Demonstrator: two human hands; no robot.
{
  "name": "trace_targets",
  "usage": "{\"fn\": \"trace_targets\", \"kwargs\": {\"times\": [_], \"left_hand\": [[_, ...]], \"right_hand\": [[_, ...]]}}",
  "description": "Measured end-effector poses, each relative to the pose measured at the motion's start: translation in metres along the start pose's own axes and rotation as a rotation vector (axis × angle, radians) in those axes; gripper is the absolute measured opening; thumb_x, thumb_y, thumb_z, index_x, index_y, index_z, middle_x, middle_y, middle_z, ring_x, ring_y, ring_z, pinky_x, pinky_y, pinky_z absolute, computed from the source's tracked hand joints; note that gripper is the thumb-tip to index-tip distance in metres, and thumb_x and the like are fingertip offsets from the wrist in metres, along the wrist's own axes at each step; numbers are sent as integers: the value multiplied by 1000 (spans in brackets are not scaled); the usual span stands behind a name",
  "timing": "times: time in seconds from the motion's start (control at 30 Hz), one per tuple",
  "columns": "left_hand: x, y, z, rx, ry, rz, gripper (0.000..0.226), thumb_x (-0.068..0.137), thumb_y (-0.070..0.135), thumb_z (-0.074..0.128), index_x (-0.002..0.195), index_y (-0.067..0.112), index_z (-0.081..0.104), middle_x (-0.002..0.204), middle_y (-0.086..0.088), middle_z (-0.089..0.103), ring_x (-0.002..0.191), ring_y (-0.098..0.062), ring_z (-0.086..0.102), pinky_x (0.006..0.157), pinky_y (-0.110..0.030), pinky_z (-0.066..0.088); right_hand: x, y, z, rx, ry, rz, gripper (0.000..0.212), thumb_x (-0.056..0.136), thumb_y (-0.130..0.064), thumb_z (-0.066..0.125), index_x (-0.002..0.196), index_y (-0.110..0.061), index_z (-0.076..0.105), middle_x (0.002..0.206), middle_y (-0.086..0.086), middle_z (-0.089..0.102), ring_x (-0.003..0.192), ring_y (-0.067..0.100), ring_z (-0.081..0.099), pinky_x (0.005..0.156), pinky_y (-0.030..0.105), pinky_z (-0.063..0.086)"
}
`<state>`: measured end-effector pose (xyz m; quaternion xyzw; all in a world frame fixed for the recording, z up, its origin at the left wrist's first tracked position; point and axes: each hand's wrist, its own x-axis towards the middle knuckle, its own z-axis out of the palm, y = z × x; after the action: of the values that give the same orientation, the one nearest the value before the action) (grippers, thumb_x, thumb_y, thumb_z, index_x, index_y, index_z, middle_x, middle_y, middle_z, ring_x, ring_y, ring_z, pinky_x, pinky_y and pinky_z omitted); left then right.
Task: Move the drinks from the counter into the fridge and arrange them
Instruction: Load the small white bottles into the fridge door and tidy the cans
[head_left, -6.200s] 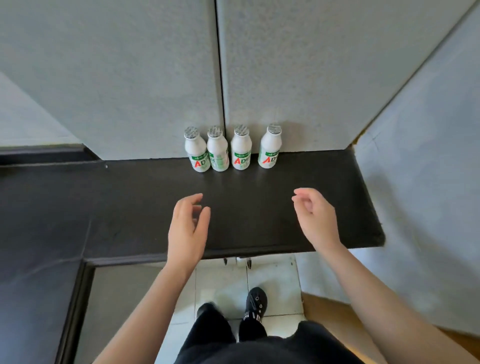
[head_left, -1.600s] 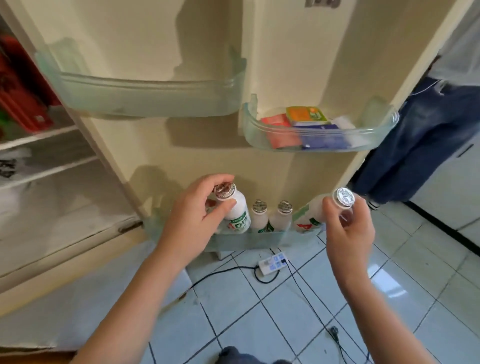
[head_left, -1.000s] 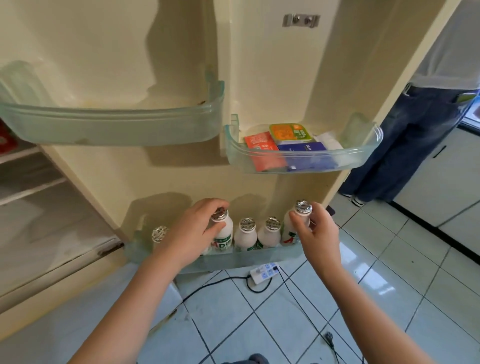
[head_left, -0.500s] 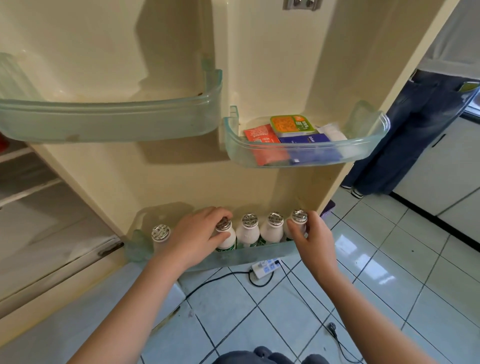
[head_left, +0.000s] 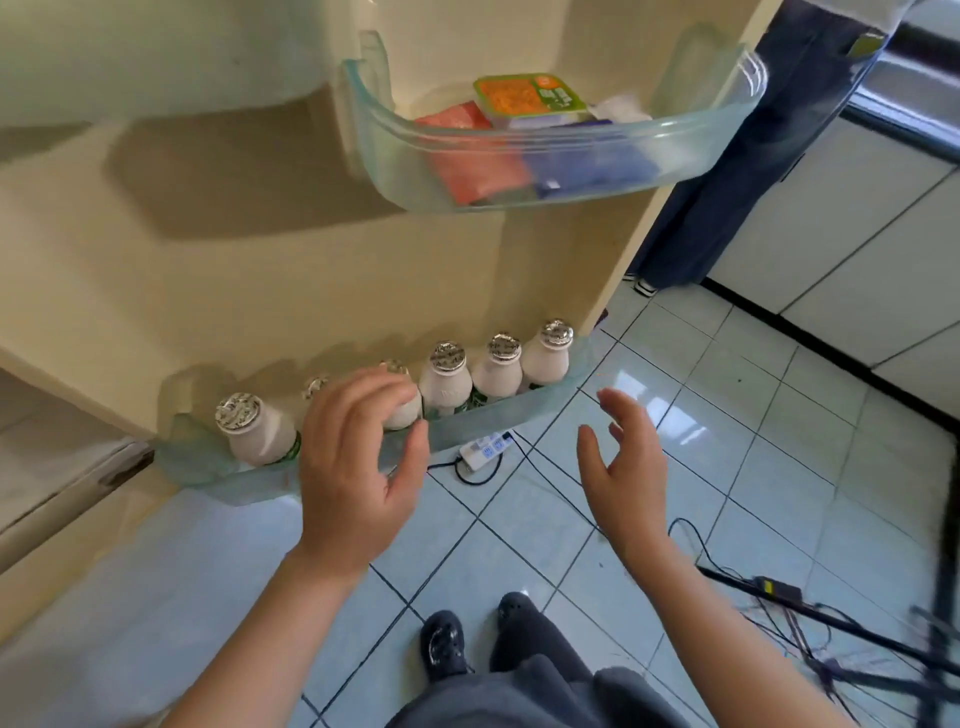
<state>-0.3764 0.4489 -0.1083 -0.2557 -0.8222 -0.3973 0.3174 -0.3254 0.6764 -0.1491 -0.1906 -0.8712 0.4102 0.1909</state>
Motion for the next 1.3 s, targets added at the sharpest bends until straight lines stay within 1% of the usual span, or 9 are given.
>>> {"fn": "trace_targets", "kwargs": {"times": [0.13,0.33,0.53,0.77,0.87,0.93,1.03,1.13,1.3], "left_hand": [[-35,19,26,-127,-166,59,21,88,12,54,108,8,55,107,-5,60,103,-21,55,100,-26,37],[-89,34,78,-179,-931,-357,23,89,20,60,112,19,62,110,10,57,106,-8,51,90,-18,36],[-134,83,123,-363,-1284,-659,14,91,22,60,93,35,57,95,19,61,90,2,58,76,-7,42],[-229,147,158,117,-1903,-378,31,94,32,51,120,16,57,118,-2,60,110,-21,58,89,-25,41],[-274,185,153,227,-1967,-329,18,92,27,51,87,14,61,90,-12,64,87,-27,60,73,-29,42],[-305,217,150,179,-1898,-386,20,91,22,51,71,19,50,71,-6,52,68,-20,48,63,-28,32],[-356,268,150,156,-1925,-368,10,92,22,53,86,15,56,81,-4,56,78,-17,52,67,-25,34],[-404,319,145,217,-1981,-218,10,90,22,53,88,14,59,90,-4,60,86,-18,54,73,-25,38],[-448,419,147,200,-2066,23,18,91,26,52,99,15,63,101,-1,61,98,-20,58,82,-25,43]], "right_hand": [[-33,36,-18,-48,-16,171,32,91,-13,56,123,-16,53,122,-6,58,109,8,53,93,24,40],[-93,102,-54,-176,-260,522,25,91,-16,56,116,-15,58,106,-4,64,100,12,61,88,28,47],[-186,155,-101,-177,-333,865,31,92,-23,54,121,-12,58,113,3,66,104,19,61,91,31,47],[-347,208,-166,-68,-274,1209,28,91,-24,55,116,-12,60,113,6,66,105,22,61,87,24,42],[-429,229,-197,-6,-231,1343,25,89,-22,54,112,-13,61,110,6,67,101,22,63,84,24,43],[-480,243,-216,32,-189,1411,22,90,-23,53,109,-17,61,107,3,67,98,20,63,79,23,42],[-555,263,-241,88,-153,1497,9,89,-23,51,91,-21,60,90,0,64,86,17,59,70,22,39],[-627,270,-269,119,-152,1580,15,86,-20,48,72,-22,52,71,-7,58,73,14,54,58,22,37],[-717,276,-319,174,45,1700,11,88,-20,49,83,-21,58,86,-2,65,84,19,62,70,25,44]]}}
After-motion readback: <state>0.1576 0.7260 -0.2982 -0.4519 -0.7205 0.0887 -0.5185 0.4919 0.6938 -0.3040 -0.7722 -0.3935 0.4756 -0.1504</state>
